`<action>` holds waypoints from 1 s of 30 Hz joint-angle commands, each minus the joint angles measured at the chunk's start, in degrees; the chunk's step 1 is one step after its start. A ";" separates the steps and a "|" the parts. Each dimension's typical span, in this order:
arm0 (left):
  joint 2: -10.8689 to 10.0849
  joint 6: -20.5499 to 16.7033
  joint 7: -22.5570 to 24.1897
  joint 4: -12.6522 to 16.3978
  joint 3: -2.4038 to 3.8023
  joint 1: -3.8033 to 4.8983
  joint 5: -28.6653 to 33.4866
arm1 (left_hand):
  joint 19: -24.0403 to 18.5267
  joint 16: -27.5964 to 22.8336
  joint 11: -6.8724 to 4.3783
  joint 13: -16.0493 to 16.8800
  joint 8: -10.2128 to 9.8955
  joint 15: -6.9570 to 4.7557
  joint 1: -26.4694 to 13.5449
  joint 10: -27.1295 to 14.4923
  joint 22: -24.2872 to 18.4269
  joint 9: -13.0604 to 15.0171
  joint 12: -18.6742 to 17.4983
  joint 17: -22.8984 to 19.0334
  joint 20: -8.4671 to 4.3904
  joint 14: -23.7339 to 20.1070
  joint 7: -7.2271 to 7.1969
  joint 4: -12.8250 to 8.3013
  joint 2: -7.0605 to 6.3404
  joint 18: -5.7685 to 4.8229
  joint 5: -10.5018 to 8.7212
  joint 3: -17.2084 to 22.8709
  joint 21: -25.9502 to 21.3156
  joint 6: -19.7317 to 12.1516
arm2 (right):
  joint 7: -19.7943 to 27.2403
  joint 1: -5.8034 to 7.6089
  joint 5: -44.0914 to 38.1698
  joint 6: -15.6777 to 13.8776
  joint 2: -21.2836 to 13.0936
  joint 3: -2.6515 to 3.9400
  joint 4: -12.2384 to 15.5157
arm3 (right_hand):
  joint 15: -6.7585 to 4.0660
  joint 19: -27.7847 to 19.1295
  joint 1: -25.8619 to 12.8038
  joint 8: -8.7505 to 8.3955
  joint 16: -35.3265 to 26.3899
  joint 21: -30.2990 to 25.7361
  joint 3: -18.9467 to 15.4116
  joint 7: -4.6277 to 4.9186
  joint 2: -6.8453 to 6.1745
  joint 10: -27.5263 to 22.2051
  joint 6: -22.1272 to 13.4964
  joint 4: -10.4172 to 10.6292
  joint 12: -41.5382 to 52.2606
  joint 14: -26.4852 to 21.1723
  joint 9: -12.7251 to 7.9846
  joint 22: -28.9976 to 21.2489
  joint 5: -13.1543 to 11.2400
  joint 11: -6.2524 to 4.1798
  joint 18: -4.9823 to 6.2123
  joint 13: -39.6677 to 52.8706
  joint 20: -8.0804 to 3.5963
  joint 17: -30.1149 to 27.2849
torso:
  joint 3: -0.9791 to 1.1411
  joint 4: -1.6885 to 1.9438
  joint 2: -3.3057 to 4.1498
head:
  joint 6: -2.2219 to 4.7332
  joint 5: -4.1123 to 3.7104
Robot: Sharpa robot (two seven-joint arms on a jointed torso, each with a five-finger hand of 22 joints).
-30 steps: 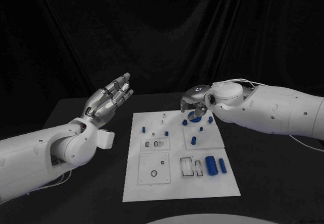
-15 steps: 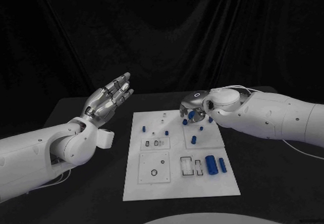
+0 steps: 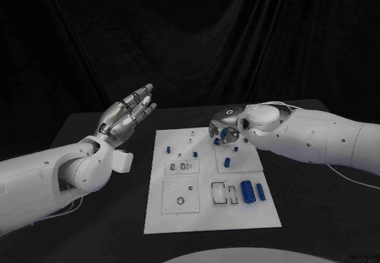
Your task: Assemble the parts on the task board
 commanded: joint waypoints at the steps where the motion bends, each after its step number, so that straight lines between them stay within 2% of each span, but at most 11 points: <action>1: 0.06 1.02 0.41 0.00 0.06 -0.04 -0.15 | -0.16 -0.21 0.62 0.04 0.37 0.44 0.72 0.05 -0.08 0.07 0.36 -0.05 0.13 -0.02 0.38 -0.20 0.05 0.27 0.20 0.19 -0.20 0.30 | 1.56 -0.36 0.36 -1.96 0.41 0.04 -0.82 | 0.16 -0.44 -0.20 -0.30 0.20 0.32 0.58 0.11 -0.10 -0.08 0.21 -0.03 0.45 0.02 0.18 0.29 0.64 0.13 -0.42 0.15 0.01 0.22 | -0.02 0.00 0.03 | -0.05 0.01; 9: 0.07 1.52 0.05 -0.11 0.06 -0.07 -0.15 | -0.16 -0.21 0.84 0.06 0.52 0.58 0.79 0.08 -0.08 0.12 0.54 -0.05 0.38 -0.02 0.63 -0.28 0.12 0.32 0.22 0.27 -0.20 0.70 | 2.64 -0.90 0.82 -2.39 1.38 0.05 -2.46 | 0.22 -0.48 0.13 0.10 0.63 0.97 3.32 0.27 0.00 0.31 1.33 -0.70 0.46 0.10 0.94 1.51 2.69 0.26 -0.53 0.40 0.09 0.97 | -0.03 -0.06 -0.07 | -0.34 0.07; 18: 0.12 2.39 -0.58 -0.28 0.06 -0.12 -0.15 | -0.14 -0.21 1.15 0.10 0.77 0.86 0.88 0.12 -0.06 0.20 0.80 -0.05 0.81 -0.02 1.03 -0.39 0.19 0.41 0.25 0.39 -0.18 1.34 | 3.33 -1.18 0.91 -2.61 1.76 0.05 -3.49 | 0.26 -0.46 -0.20 0.61 0.83 1.64 5.27 0.55 -0.26 2.05 2.55 -1.09 0.69 0.11 1.73 2.74 2.73 0.29 -0.64 0.55 0.10 1.35 | -0.01 0.03 -0.01 | -0.65 0.20; 22: 0.10 2.66 -0.79 -0.36 0.05 -0.15 -0.15 | -0.12 -0.21 1.27 0.11 0.93 0.97 0.91 0.14 -0.05 0.26 0.91 -0.05 1.00 -0.02 1.20 -0.43 0.23 0.44 0.26 0.45 -0.16 1.78 | 3.81 -1.21 0.91 -3.11 1.80 0.05 -3.76 | 0.16 -0.23 -0.26 1.21 1.03 2.28 6.18 0.98 -0.29 3.15 3.64 -1.39 0.71 0.22 2.39 3.76 2.62 0.10 -0.77 0.54 0.08 1.68 | -0.01 0.01 -0.02 | -0.78 0.17; 23: 0.09 2.71 -0.84 -0.37 0.05 -0.16 -0.15 | -0.12 -0.21 1.27 0.11 0.93 0.97 0.91 0.14 -0.05 0.26 0.91 -0.05 1.00 -0.02 1.20 -0.43 0.23 0.44 0.26 0.45 -0.16 1.78 | 3.91 -1.22 0.91 -3.23 1.80 0.05 -3.79 | -0.06 -0.07 -0.32 1.71 1.23 2.68 6.68 1.81 -0.29 3.91 4.52 -1.59 0.69 0.35 2.90 4.39 2.43 -0.20 -0.85 0.52 0.00 2.02 | -0.02 0.02 -0.02 | -0.81 0.17; 30: 0.06 3.06 -1.19 -0.42 0.05 -0.20 -0.15 | -0.10 -0.21 1.50 0.14 1.07 1.11 0.96 0.20 -0.03 0.29 1.15 -0.05 1.20 -0.02 1.34 -0.50 0.24 0.48 0.29 0.51 -0.15 2.08 | 4.47 -1.23 0.92 -3.80 1.77 0.05 -3.94 | -0.05 0.55 -0.33 2.20 1.65 3.94 7.88 2.73 -0.35 6.95 5.36 -2.32 0.80 0.70 3.96 6.36 2.05 -0.10 -1.16 0.51 -0.12 2.74 | -0.05 -0.04 -0.09 | -1.05 0.32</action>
